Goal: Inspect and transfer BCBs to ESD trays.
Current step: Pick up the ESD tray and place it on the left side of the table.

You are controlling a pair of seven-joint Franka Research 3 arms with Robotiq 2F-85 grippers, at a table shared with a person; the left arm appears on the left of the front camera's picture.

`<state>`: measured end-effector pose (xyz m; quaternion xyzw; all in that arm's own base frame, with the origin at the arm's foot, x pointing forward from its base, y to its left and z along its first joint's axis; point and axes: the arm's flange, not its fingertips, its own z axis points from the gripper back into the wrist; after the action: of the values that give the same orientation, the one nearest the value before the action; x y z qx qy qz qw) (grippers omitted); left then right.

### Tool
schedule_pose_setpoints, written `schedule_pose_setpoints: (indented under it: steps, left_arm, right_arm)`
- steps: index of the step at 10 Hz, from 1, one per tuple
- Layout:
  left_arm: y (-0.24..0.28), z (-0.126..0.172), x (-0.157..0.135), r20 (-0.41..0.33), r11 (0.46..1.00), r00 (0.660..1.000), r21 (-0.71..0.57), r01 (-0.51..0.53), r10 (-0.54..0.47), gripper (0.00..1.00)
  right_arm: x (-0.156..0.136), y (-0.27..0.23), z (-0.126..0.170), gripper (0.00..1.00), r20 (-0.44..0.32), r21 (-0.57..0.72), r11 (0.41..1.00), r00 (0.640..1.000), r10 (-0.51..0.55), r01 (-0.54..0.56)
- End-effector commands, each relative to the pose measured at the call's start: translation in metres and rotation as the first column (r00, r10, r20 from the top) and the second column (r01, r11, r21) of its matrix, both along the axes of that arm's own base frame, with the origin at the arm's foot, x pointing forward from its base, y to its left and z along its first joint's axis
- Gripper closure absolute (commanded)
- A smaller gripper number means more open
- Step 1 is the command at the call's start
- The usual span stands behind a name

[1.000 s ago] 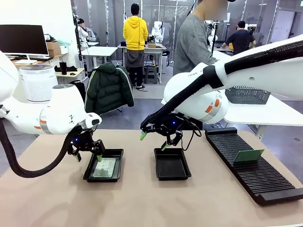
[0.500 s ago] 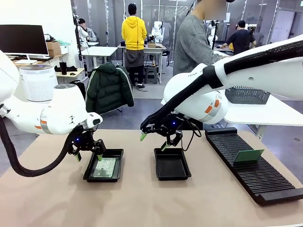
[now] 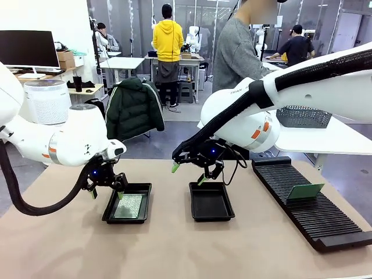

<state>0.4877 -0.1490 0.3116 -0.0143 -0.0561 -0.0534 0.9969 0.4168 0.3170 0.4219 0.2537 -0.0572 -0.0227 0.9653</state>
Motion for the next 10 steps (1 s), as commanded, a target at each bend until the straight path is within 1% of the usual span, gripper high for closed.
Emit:
schedule_pose_setpoints:
  steps: [1, 2, 6, 10]
  left_arm:
    - [-0.008, -0.008, 0.004, -0.003, 0.999, 1.000, 0.045, -0.015, 0.015, 0.03]
    - [-0.009, -0.008, 0.005, 0.011, 0.999, 1.000, 0.033, -0.006, 0.006, 0.05]
    - [-0.012, -0.018, 0.007, -0.007, 1.000, 1.000, 0.013, -0.003, 0.003, 0.18]
    - [-0.011, -0.018, 0.005, -0.003, 1.000, 1.000, 0.015, -0.012, 0.012, 0.35]
  right_arm:
    - [0.000, -0.001, -0.001, 0.00, -0.004, 0.000, 1.000, 1.000, -0.006, 0.006]
    - [0.000, -0.001, -0.001, 0.00, -0.004, 0.000, 1.000, 1.000, -0.006, 0.006]
    - [0.000, -0.001, -0.001, 0.00, -0.004, 0.000, 1.000, 1.000, -0.006, 0.006]
    - [0.000, -0.001, -0.001, 0.00, -0.004, 0.000, 1.000, 1.000, -0.006, 0.006]
